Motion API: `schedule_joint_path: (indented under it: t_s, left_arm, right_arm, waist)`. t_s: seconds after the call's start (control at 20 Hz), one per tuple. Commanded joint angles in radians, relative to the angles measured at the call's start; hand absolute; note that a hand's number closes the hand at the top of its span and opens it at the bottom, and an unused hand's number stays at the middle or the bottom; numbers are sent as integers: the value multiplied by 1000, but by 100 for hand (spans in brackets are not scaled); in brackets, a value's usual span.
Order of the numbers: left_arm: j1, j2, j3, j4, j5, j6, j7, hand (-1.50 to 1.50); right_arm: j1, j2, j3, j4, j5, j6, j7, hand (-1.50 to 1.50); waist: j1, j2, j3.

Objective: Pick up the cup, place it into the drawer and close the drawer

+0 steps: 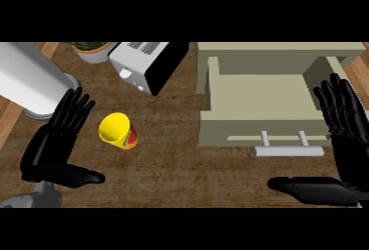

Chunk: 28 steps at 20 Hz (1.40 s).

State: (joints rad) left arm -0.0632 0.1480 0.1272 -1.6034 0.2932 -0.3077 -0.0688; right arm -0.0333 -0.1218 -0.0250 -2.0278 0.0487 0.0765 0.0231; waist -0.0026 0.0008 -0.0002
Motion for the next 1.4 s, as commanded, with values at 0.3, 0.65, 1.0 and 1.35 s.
schedule_joint_path:
  t_s: [0.3, 0.65, 1.0, 1.35]
  left_arm:
    - [-100, 58, 77, 452, -150, -21, -286, -150]
    - [-210, 83, 98, 810, -236, -11, -498, -150]
    - [-293, 94, 117, 1136, -289, -15, -755, -150]
    - [-450, 143, 164, 1381, -294, -9, -868, -150]
  right_arm:
    - [65, 4, -4, -46, -21, 41, -20, -150]
    - [-15, -4, -54, 74, -25, 43, -69, -150]
    - [19, 0, -34, 38, -23, 75, -82, -150]
    - [-24, -23, -79, 83, -57, 96, -76, -150]
  waist:
    - [-6, 0, 0]
    - [-7, 2, -1]
    - [-15, 5, -2]
    - [-20, 7, -2]
